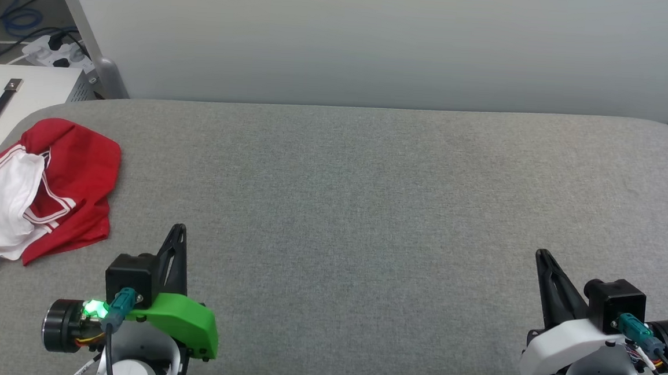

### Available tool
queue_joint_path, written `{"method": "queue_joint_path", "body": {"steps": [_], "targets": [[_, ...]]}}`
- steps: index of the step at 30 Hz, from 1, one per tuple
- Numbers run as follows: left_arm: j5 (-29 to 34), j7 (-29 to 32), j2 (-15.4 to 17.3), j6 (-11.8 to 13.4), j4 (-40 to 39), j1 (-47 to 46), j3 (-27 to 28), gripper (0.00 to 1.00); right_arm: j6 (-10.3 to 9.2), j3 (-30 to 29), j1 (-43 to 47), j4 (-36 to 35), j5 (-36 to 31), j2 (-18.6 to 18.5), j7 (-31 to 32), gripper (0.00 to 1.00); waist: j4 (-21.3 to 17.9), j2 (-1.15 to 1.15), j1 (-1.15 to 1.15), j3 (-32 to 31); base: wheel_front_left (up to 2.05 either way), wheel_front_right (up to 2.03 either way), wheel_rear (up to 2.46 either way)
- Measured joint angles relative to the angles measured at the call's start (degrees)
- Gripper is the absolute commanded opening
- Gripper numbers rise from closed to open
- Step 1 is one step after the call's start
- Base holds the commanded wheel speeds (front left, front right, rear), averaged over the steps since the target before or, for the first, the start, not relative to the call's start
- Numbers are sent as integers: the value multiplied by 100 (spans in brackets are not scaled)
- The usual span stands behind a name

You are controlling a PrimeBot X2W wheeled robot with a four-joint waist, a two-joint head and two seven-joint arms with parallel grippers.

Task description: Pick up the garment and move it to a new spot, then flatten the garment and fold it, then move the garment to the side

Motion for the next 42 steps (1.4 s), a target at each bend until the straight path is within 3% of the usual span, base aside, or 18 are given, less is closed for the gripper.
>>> {"method": "queue_joint_path", "body": {"steps": [42], "targets": [[0, 0, 0, 0, 0, 0, 0, 0, 0, 1, 0, 0, 0, 0, 0, 0, 0, 0, 0, 0, 0, 0, 0]]}}
